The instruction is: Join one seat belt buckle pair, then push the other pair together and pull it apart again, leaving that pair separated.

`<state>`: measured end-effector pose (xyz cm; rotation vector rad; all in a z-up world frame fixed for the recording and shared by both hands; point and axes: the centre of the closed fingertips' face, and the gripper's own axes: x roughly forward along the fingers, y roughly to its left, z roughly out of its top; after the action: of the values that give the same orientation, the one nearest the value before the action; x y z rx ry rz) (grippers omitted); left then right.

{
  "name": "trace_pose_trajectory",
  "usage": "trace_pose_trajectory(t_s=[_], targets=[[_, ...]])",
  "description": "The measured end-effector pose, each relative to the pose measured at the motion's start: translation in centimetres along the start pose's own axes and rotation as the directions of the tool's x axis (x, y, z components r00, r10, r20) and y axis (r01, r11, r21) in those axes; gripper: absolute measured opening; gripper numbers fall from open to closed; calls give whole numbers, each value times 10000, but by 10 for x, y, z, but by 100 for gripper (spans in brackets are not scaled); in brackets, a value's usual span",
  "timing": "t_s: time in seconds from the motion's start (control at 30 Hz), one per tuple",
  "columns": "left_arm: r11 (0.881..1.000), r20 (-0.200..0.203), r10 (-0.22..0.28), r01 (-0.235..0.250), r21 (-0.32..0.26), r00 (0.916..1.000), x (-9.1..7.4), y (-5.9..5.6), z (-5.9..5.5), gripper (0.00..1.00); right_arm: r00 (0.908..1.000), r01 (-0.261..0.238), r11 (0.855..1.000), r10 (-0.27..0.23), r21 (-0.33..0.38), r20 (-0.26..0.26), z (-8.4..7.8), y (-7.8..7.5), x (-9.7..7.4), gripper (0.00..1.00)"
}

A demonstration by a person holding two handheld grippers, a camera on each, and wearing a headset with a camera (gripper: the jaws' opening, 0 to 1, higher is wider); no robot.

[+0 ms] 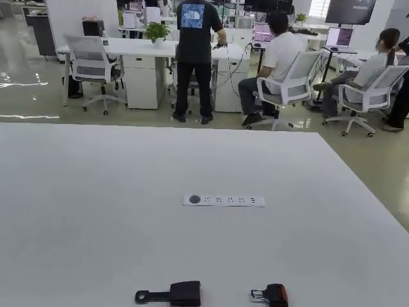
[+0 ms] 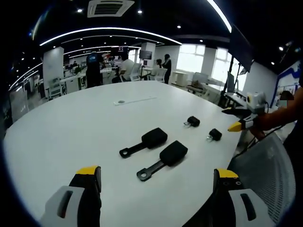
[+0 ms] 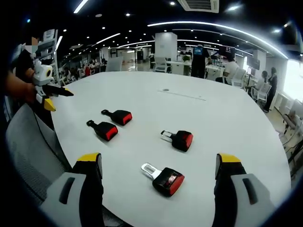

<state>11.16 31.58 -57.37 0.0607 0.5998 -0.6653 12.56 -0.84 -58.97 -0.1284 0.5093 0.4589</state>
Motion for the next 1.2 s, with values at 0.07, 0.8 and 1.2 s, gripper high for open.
trace_pose_trajectory(t_s=[0.07,0.8,1.2], targets=[[10000,-5,-7,7,3,10000,0,2,0,100,10000,16,10000,-16,24,15,0,0,-1,99],[10000,12,31,-31,94,10000,-3,5,0,100,10000,49,10000,-50,48,30,0,-1,-3,99],[10000,-60,31,-31,87,10000,-3,5,-1,100,10000,41,10000,-41,50,-60,-4,-3,-2,99]])
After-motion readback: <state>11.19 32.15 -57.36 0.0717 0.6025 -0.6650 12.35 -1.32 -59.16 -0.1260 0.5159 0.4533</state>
